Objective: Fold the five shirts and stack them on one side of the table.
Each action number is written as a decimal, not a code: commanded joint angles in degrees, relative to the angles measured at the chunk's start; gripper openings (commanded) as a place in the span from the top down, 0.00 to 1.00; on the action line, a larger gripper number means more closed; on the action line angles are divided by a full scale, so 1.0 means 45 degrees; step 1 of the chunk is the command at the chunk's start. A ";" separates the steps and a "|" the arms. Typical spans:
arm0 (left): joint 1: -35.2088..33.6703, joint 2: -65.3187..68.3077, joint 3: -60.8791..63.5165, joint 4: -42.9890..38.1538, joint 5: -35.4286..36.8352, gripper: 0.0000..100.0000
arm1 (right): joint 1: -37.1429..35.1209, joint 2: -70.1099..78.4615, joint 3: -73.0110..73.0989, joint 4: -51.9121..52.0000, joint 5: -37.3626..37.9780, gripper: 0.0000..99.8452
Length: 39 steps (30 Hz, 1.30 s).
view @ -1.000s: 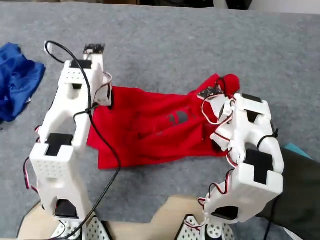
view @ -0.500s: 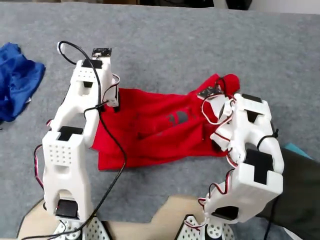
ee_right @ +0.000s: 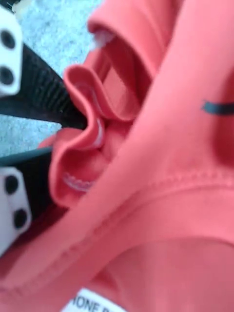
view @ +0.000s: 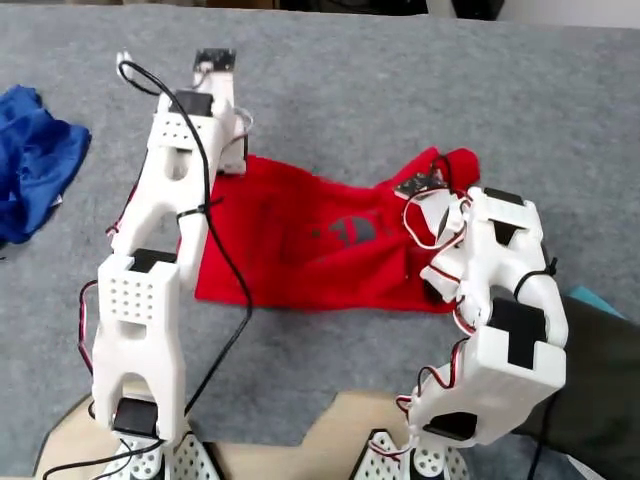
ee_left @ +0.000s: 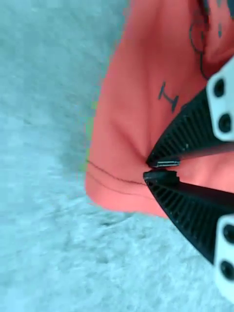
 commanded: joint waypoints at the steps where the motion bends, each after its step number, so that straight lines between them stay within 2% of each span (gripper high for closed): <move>1: 0.0098 0.0010 -0.1934 0.0137 0.0723 0.98 | 0.0303 0.0107 -0.0088 -0.0274 -0.0156 0.99; 5: 0.0098 0.0127 -0.3087 0.0176 0.1602 0.98 | 0.0303 0.0107 -0.0088 -0.0274 -0.0156 0.99; 13: 0.0664 0.0225 -0.6623 0.1778 0.1758 0.98 | 0.0283 0.0107 -0.0088 -0.0274 -0.0156 0.99; 15: 0.0703 0.0264 -0.6994 0.1700 0.1758 0.98 | 0.0283 0.0107 -0.0088 -0.0274 -0.0156 0.99; 20: 0.0742 0.0889 -0.5939 0.0234 0.1797 0.98 | 0.0283 0.0107 -0.0088 -0.0274 -0.0156 0.99; 22: 0.0684 0.1241 -0.5607 -0.0098 0.2266 0.94 | 0.0283 0.0107 -0.0088 -0.0274 -0.0156 0.99; 26: 0.0391 0.1788 -0.5392 0.0078 0.3829 0.80 | 0.0303 0.0107 -0.0088 -0.0274 -0.0156 0.99; 28: 0.0176 0.1905 -0.5490 0.0488 0.4142 0.79 | 0.0303 0.0068 -0.0088 -0.0274 -0.0156 0.99; 33: -0.0410 0.1846 -0.5587 0.1993 0.3243 0.79 | 0.0322 0.0049 -0.0068 -0.0274 -0.0195 0.99; 37: -0.0723 0.1729 -0.6310 0.4337 0.2071 0.79 | 0.0342 0.0029 -0.0068 -0.0547 -0.0215 0.99; 39: -0.0821 0.1612 -0.5705 0.4435 0.1465 0.79 | 0.0342 0.0029 -0.0049 -0.0606 -0.0234 0.99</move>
